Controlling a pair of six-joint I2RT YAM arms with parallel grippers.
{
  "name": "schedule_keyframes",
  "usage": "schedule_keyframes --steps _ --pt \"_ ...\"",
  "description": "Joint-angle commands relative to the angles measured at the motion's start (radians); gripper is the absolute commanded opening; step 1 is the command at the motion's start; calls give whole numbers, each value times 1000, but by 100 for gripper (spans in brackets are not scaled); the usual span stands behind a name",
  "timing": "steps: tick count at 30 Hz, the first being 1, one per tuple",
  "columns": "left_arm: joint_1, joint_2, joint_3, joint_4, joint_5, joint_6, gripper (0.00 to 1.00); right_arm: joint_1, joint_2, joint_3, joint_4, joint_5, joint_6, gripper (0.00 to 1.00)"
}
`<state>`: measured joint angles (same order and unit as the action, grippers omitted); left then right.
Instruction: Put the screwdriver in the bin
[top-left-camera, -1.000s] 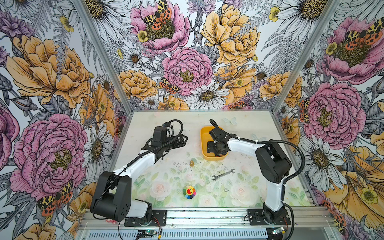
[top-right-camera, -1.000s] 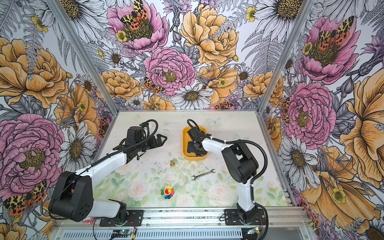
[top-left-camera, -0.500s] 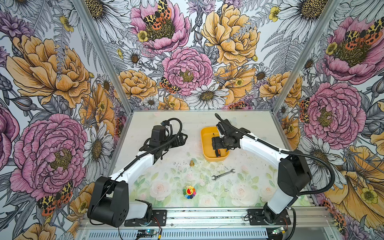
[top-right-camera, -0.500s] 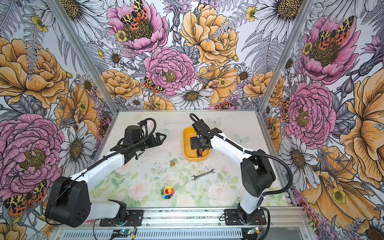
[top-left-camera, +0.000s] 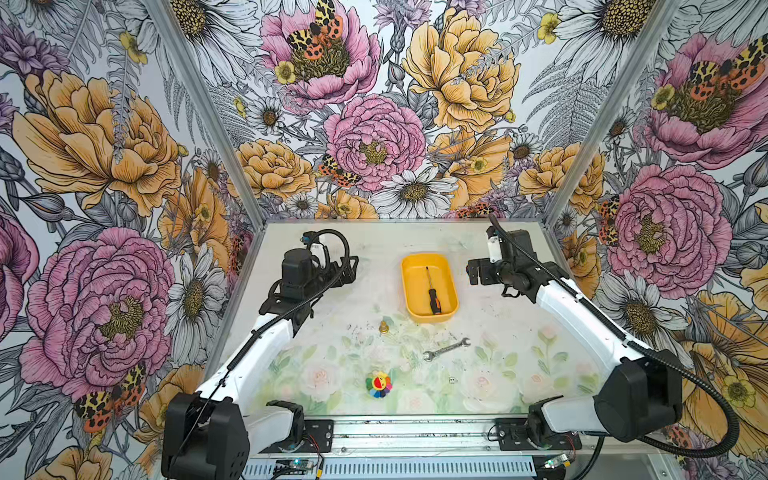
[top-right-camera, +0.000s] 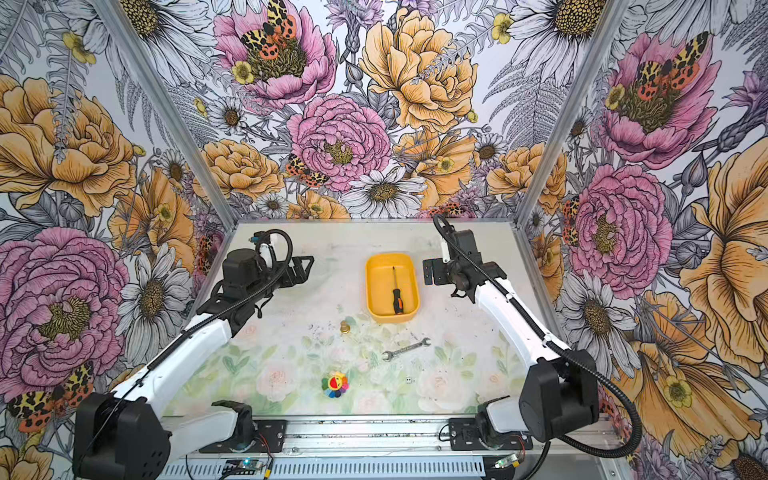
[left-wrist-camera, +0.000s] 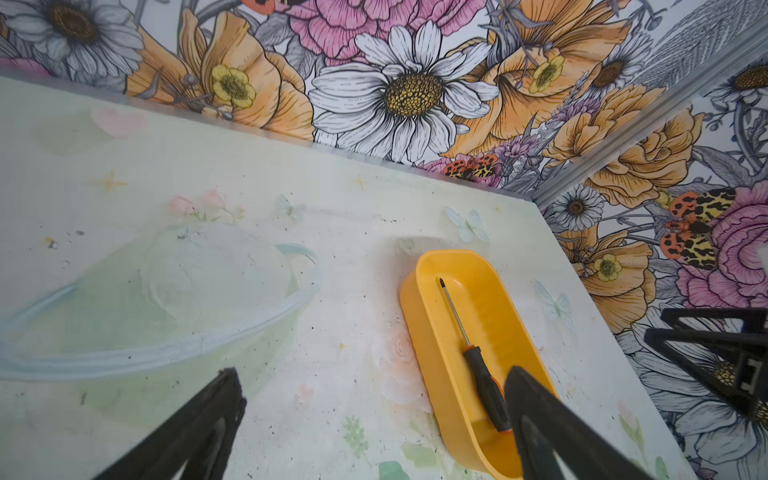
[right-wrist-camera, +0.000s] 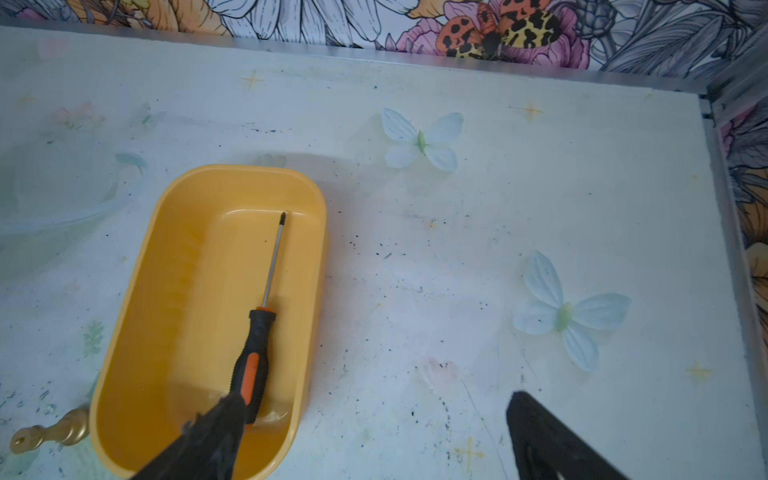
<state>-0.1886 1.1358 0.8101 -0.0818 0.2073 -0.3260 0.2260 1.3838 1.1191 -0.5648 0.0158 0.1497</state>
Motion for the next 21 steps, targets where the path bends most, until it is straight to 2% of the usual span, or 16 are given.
schedule_keyframes --steps 1,5,11,14,21 --pt "25 -64 -51 89 -57 79 99 -31 3 -73 117 11 -70 99" --pt "75 -128 -122 168 -88 120 99 -87 12 -185 293 29 -113 99" --pt "187 -165 -195 272 -90 116 99 -162 -19 -370 623 10 -106 99" --pt "216 -166 -234 330 -111 127 99 -177 -37 -469 798 13 -108 99" --pt "249 -133 -293 427 -148 180 99 -201 -45 -598 1041 49 -105 99"
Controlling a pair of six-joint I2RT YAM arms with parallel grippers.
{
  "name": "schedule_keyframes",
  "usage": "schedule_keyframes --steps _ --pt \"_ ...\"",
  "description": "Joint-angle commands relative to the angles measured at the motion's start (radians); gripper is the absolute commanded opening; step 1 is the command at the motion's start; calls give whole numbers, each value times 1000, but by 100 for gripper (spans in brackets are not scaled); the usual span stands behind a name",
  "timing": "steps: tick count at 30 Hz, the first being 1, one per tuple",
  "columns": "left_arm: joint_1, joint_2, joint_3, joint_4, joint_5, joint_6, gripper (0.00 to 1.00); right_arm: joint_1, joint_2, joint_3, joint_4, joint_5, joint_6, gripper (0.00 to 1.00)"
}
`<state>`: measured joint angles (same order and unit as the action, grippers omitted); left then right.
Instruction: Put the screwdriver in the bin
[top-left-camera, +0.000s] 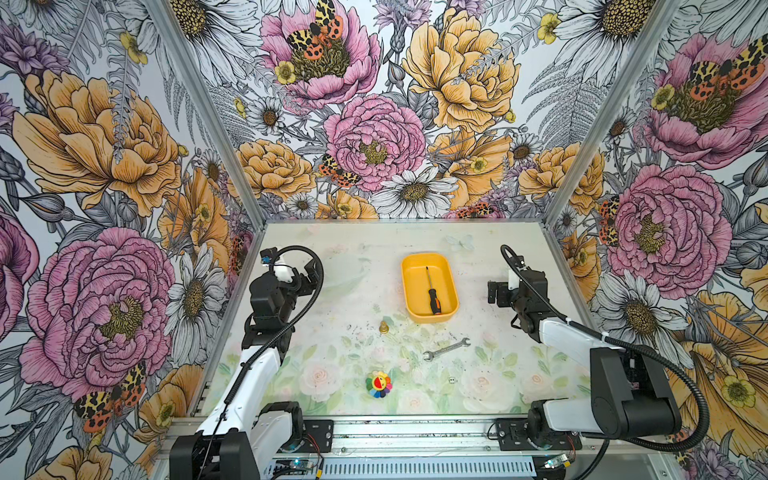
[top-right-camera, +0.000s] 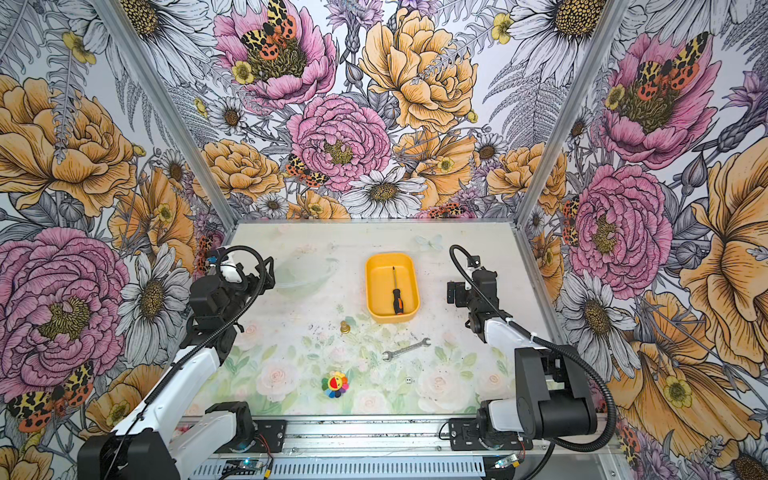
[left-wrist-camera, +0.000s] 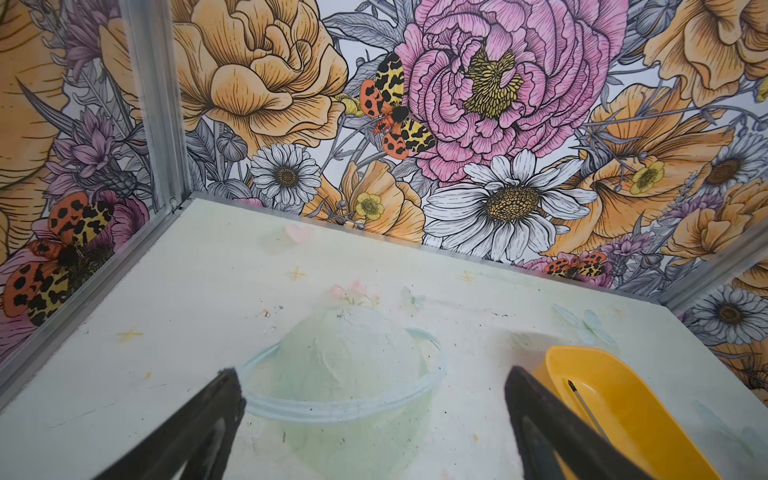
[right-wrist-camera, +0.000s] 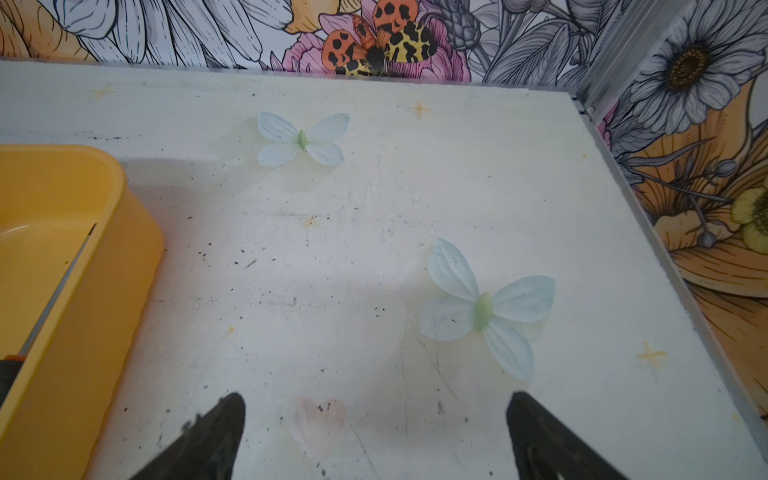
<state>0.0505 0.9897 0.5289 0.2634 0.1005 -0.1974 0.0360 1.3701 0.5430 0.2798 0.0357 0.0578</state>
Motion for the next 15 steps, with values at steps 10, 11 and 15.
schedule_keyframes --steps 10,11,15 --pt "11 112 -78 225 -67 148 99 -68 73 -138 485 22 27 99" --pt "11 124 -86 243 -67 145 99 -69 87 -144 506 26 29 99" --pt "11 176 -96 286 -71 142 99 -69 156 -139 552 9 23 99"
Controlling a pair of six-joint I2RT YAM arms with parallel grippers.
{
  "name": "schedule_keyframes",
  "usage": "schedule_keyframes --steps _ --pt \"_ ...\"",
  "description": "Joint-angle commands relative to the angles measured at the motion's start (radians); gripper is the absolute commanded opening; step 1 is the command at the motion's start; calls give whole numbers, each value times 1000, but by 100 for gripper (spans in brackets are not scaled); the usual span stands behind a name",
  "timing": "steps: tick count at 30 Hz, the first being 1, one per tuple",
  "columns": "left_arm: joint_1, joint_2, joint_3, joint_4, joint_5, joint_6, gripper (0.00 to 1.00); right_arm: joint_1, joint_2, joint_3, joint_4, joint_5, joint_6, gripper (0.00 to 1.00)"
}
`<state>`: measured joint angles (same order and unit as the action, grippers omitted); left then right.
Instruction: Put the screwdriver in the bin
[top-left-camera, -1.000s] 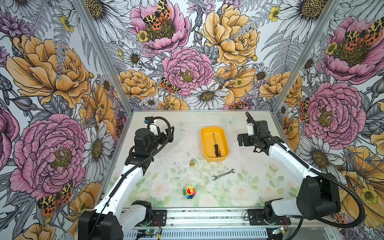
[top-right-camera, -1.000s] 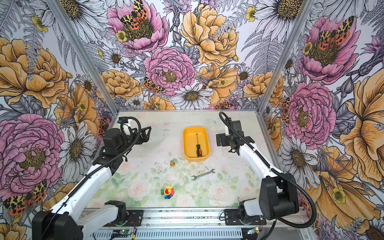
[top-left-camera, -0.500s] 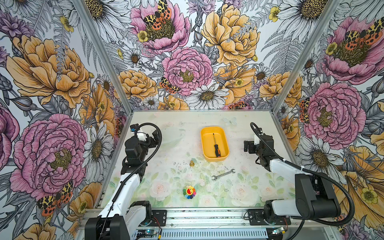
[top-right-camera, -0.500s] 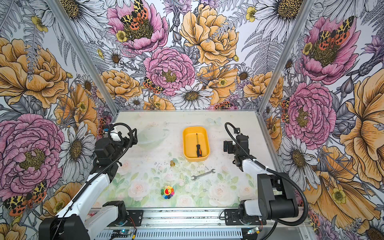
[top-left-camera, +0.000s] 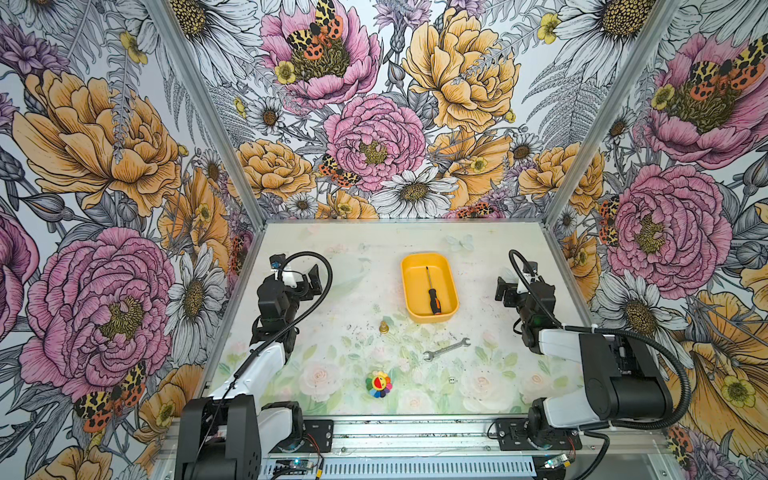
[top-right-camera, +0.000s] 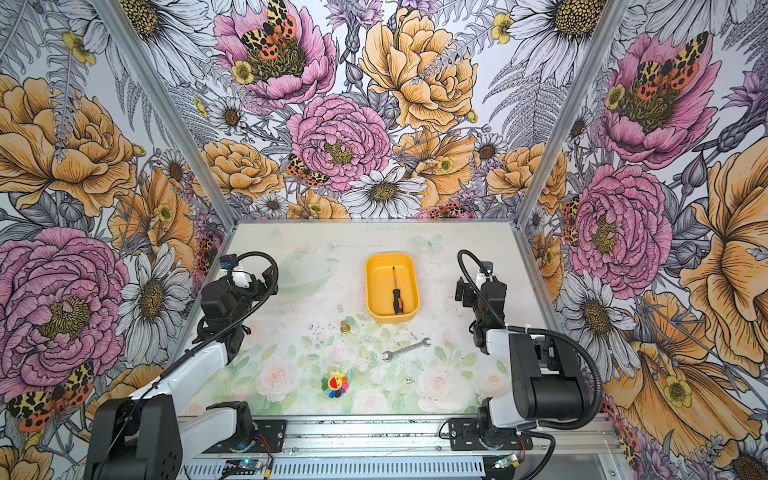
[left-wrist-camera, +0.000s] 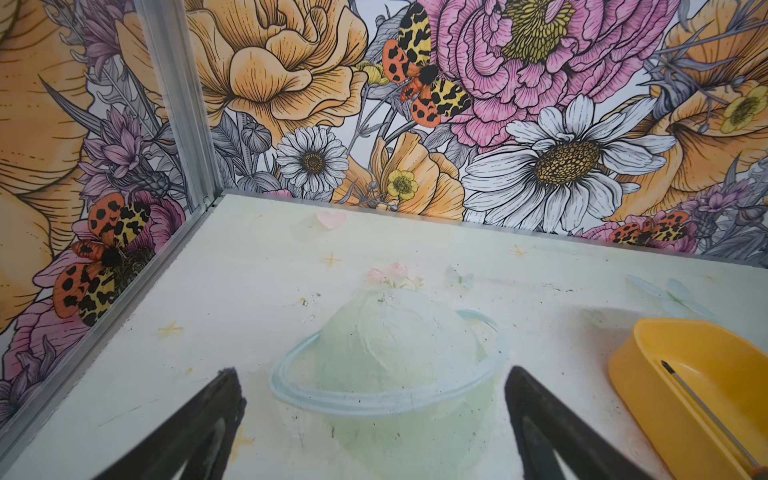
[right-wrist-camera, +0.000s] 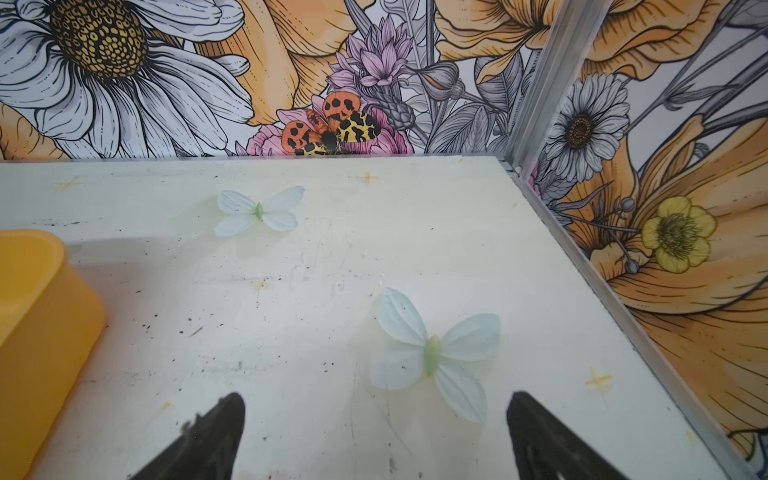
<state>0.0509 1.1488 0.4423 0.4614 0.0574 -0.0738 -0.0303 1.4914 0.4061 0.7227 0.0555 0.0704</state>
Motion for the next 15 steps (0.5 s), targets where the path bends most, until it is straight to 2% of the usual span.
schedule_keyframes --steps 1,8,15 --pt "10 30 -11 100 -28 18 99 -3 42 0 117 -14 9 100" --pt "12 116 -19 191 -25 26 99 -3 42 -3 117 -13 10 99" --pt "14 156 0 193 -30 53 99 -3 42 -2 116 -13 11 100"
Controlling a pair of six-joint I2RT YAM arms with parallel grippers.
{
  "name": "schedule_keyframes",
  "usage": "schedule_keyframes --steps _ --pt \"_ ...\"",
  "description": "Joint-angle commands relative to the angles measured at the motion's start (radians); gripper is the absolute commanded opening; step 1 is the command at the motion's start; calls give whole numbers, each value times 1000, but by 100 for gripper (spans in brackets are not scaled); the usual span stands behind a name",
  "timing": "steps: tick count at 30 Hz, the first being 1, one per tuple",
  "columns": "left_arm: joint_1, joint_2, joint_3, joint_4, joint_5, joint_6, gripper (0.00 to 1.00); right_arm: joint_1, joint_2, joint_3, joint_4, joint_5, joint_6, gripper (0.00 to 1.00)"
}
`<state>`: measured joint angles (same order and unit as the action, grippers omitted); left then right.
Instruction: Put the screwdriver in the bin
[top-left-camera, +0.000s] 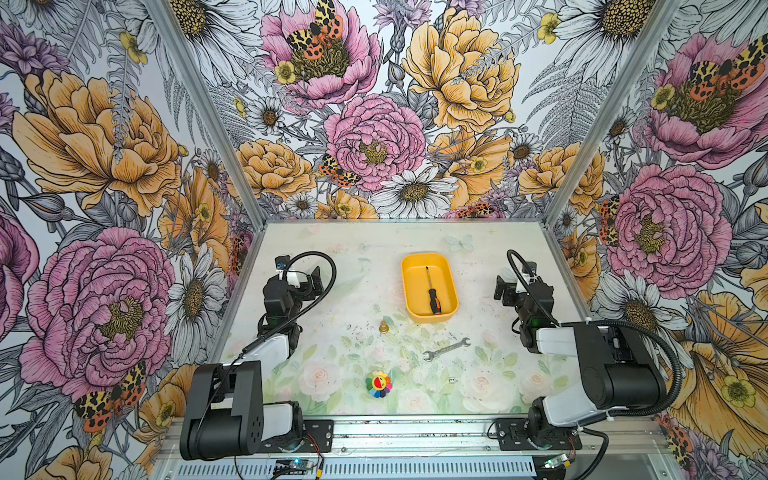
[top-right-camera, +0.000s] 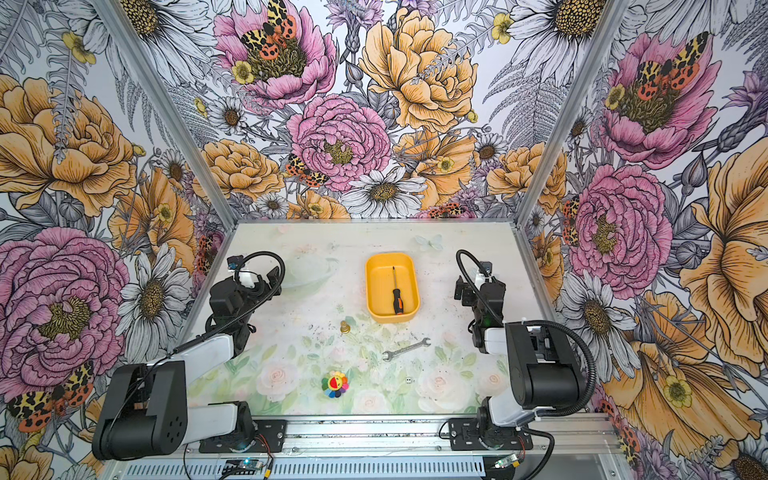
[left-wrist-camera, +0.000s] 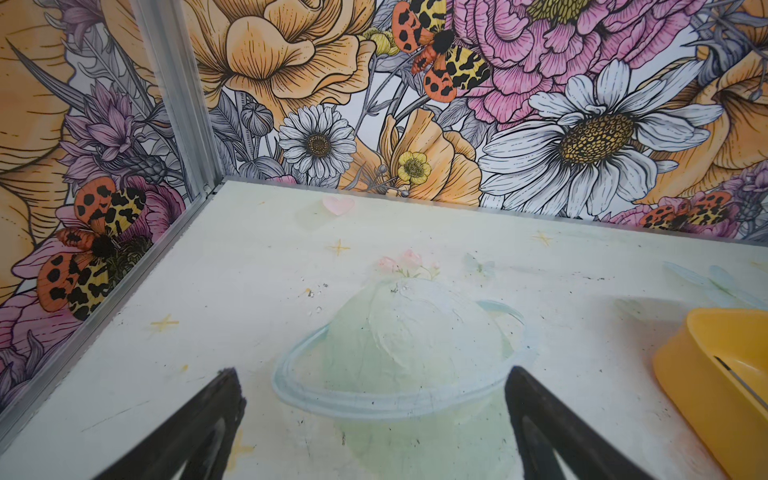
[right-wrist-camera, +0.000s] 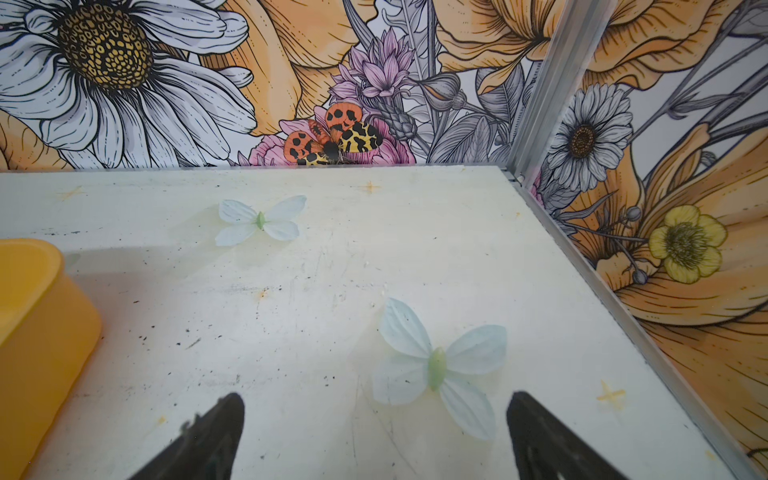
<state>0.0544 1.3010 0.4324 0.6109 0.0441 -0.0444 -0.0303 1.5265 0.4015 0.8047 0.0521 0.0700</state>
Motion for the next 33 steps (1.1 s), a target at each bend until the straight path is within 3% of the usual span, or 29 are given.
schedule_keyframes --steps 1,8,15,19,33 --pt "10 7 6 46 -20 25 99 -3 7 3 34 -10 11 99" --pt "28 104 -23 153 25 15 99 -3 7 2 34 -9 12 99" --pt "3 198 11 155 -38 28 99 -3 7 2 34 -9 13 99" --pt "-37 252 -48 324 -105 52 99 -3 7 2 34 -9 12 99" --pt "-41 247 -59 333 -158 36 99 -3 6 1 36 -8 11 99"
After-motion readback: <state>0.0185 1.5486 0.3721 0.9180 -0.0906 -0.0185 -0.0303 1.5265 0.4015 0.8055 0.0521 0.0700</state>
